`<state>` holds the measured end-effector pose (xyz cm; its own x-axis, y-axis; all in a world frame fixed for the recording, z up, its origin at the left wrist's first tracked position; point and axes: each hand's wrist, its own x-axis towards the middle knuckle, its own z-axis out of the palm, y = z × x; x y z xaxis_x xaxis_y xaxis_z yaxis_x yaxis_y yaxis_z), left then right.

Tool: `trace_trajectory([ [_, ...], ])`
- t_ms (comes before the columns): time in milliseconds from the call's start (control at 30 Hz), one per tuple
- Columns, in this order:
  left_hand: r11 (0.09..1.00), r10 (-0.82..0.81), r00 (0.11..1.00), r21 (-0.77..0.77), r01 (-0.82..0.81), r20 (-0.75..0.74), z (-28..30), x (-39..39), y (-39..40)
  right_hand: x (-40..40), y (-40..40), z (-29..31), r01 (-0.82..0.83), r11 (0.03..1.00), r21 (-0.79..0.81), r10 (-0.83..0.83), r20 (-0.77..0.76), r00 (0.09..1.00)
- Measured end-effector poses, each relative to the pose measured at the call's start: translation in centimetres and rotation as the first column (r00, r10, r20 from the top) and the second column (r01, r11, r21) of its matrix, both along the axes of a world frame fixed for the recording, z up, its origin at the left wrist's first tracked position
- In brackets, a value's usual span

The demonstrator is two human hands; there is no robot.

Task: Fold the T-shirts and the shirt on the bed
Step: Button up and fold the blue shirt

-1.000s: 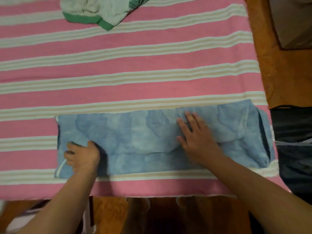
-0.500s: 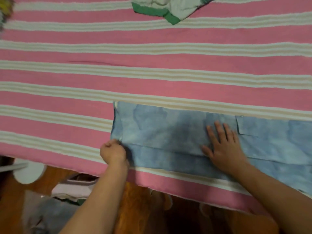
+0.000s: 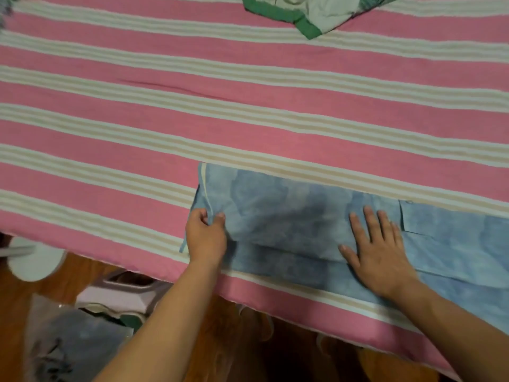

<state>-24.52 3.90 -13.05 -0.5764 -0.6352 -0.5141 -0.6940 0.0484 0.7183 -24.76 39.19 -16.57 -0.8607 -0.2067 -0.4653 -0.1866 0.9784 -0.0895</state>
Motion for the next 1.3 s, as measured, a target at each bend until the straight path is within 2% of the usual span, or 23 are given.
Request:
trace_trajectory([
  [67, 1.000, -0.015, 0.997, -0.009, 0.015, 0.072, 0.3, 0.8, 0.2, 0.0, 0.0, 0.1, -0.002, 1.000, 0.010, 0.002, 0.008, 1.000],
  [133, 0.988, 0.034, 0.996, 0.145, -0.047, 0.087, 0.3, 0.0, -0.6, 0.0, 0.0, 0.3, -0.010, 1.000, 0.015, 0.010, 0.021, 1.000],
  [233, 0.943, 0.034, 0.999, 0.330, -0.040, 0.024, 0.0, -3.6, -3.3, 0.0, 0.0, 0.5, -0.025, 1.000, 0.011, 0.025, -0.003, 1.000],
  [300, 0.874, 0.080, 0.995, 0.484, -0.045, -0.052, 0.0, -6.7, -5.0, 0.2, -0.3, 0.6, -0.087, 0.996, -0.013, 0.087, -0.041, 0.995],
  [333, 0.873, 0.067, 0.995, 0.487, -0.026, -0.067, 0.2, -8.2, -5.8, 0.4, -0.6, 0.5, -0.146, 0.989, -0.028, 0.145, -0.056, 0.988],
  [400, 0.911, 0.015, 0.999, 0.413, 0.008, -0.052, 0.2, -10.3, -6.7, 0.8, -0.8, 0.1, -0.273, 0.961, -0.038, 0.269, -0.081, 0.960],
  [467, 0.965, -0.072, 0.997, 0.252, 0.070, -0.004, -0.4, -11.5, -7.2, 1.0, -0.8, -0.3, -0.338, 0.941, -0.031, 0.331, -0.129, 0.935],
  [533, 0.988, -0.153, 0.988, -0.030, 0.154, 0.028, -0.5, -11.8, -6.9, 1.0, -0.3, -0.4, -0.361, 0.932, -0.025, 0.350, -0.190, 0.917],
  [567, 0.960, -0.204, 0.978, -0.190, 0.207, 0.037, -0.2, -11.6, -6.3, 1.0, 0.0, -0.3, -0.376, 0.926, -0.030, 0.362, -0.212, 0.908],
  [600, 0.899, -0.257, 0.965, -0.353, 0.259, 0.055, 0.2, -11.4, -5.7, 1.1, 0.2, 0.0, -0.396, 0.918, -0.031, 0.379, -0.229, 0.897],
  [633, 0.797, -0.322, 0.943, -0.514, 0.315, 0.079, 0.5, -10.8, -4.5, 1.3, 0.5, 0.2, -0.419, 0.908, -0.028, 0.401, -0.242, 0.884],
  [700, 0.504, -0.547, 0.828, -0.742, 0.442, 0.122, 0.7, -9.1, -1.3, 1.7, 0.7, 0.7, -0.452, 0.892, -0.015, 0.436, -0.237, 0.868],
  [733, 0.349, -0.694, 0.704, -0.786, 0.510, 0.149, 0.7, -8.1, 0.8, 1.8, 0.6, 0.8, -0.458, 0.889, -0.007, 0.445, -0.224, 0.867],
  [767, 0.189, -0.829, 0.528, -0.796, 0.575, 0.185, 0.2, -6.9, 3.1, 1.8, 0.5, 0.7, -0.456, 0.890, 0.004, 0.447, -0.202, 0.871],
  [800, 0.038, -0.903, 0.356, -0.780, 0.625, 0.241, -0.4, -5.7, 5.4, 1.9, 0.4, 0.6, -0.452, 0.892, 0.009, 0.447, -0.176, 0.877],
  [833, -0.078, -0.927, 0.225, -0.742, 0.666, 0.300, -1.2, -4.6, 7.3, 2.0, 0.2, 0.5, -0.451, 0.892, 0.005, 0.446, -0.153, 0.882],
  [867, -0.149, -0.924, 0.155, -0.703, 0.695, 0.349, -2.1, -3.8, 8.7, 1.9, 0.0, 0.5, -0.453, 0.892, -0.012, 0.447, -0.140, 0.884],
  [900, -0.176, -0.910, 0.138, -0.666, 0.724, 0.390, -3.1, -3.4, 9.5, 1.8, -0.2, 0.7, -0.455, 0.890, -0.036, 0.447, -0.141, 0.884],
  [967, -0.167, -0.876, 0.168, -0.609, 0.775, 0.453, -5.2, -3.2, 9.7, 0.6, -1.1, 1.0, -0.430, 0.897, -0.105, 0.407, -0.189, 0.894],
  [1033, -0.179, -0.854, 0.163, -0.572, 0.800, 0.494, -6.9, -3.7, 8.7, -1.3, -2.0, 0.5, -0.324, 0.934, -0.152, 0.282, -0.243, 0.928],
  [1167, -0.202, -0.840, 0.144, -0.547, 0.812, 0.524, -8.9, -4.6, 6.0, -3.5, -1.2, -2.5, -0.076, 0.997, -0.015, 0.071, -0.199, 0.977],
  [1233, -0.139, -0.794, 0.225, -0.528, 0.838, 0.565, -9.4, -4.6, 3.3, -3.0, -0.3, -3.7, -0.068, 0.998, 0.011, 0.069, -0.170, 0.983],
  [1300, -0.020, -0.726, 0.332, -0.501, 0.865, 0.602, -8.8, -4.1, -0.6, -2.8, -0.1, -3.7, -0.082, 0.997, 0.003, 0.082, -0.151, 0.985],
])
